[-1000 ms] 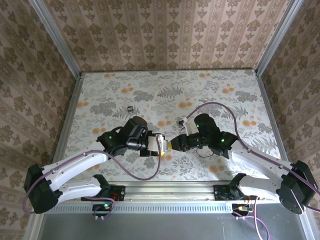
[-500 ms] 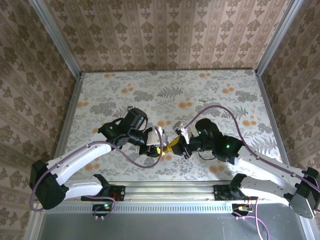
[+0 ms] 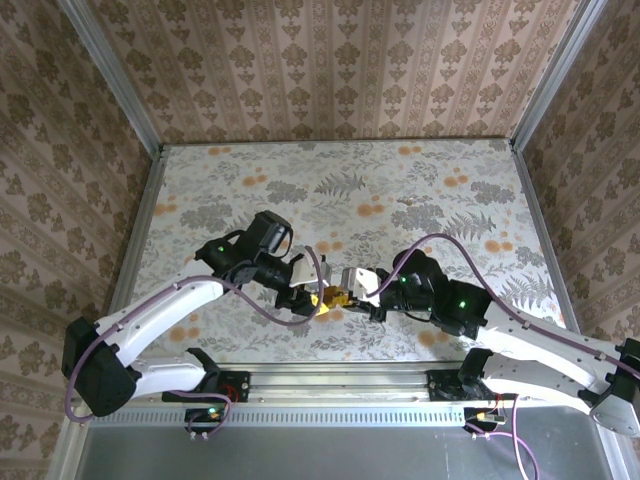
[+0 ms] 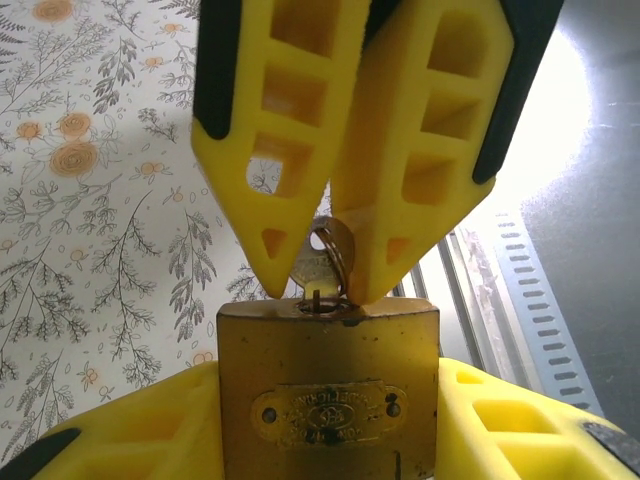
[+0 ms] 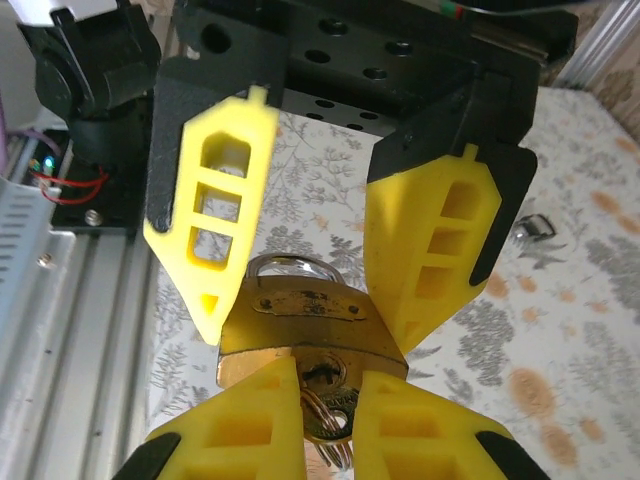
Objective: Unlock with the key
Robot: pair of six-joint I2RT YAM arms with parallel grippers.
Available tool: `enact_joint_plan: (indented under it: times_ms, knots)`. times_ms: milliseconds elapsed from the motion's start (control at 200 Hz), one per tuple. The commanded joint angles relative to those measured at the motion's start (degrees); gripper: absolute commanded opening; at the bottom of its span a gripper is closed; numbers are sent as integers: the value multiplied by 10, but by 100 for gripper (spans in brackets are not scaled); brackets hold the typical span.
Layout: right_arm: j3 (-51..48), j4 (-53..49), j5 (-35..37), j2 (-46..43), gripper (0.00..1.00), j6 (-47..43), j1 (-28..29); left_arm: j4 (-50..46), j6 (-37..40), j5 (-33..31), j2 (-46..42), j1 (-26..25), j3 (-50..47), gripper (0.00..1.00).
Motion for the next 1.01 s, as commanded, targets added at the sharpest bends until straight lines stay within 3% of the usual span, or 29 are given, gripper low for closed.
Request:
enact_joint_plan:
  times_ms: [0,260,475,600,745,885,1000]
  knots:
    - [-26,-4,2,-11,0,-78,25,52,-27,46,2,12,33,0]
    - [-48,-2,21,-27,0,-69,44,62,-32,55,10,13,31,0]
    - [-57,35,65,-38,0,13,43,129,-27,-42,-29,-9,-23,0]
    - [-49,27,59,-42,25,87,32,157,-12,-125,-58,-27,-57,0]
    - [-61,32,31,-67,42,176,-4,153,4,-171,-71,-37,-74,0]
    - [-60,25,0,-79,54,259,-48,152,18,-206,-75,-48,-83,0]
    - [-45,23,-26,-62,56,356,-87,156,29,-241,-75,-63,-84,0]
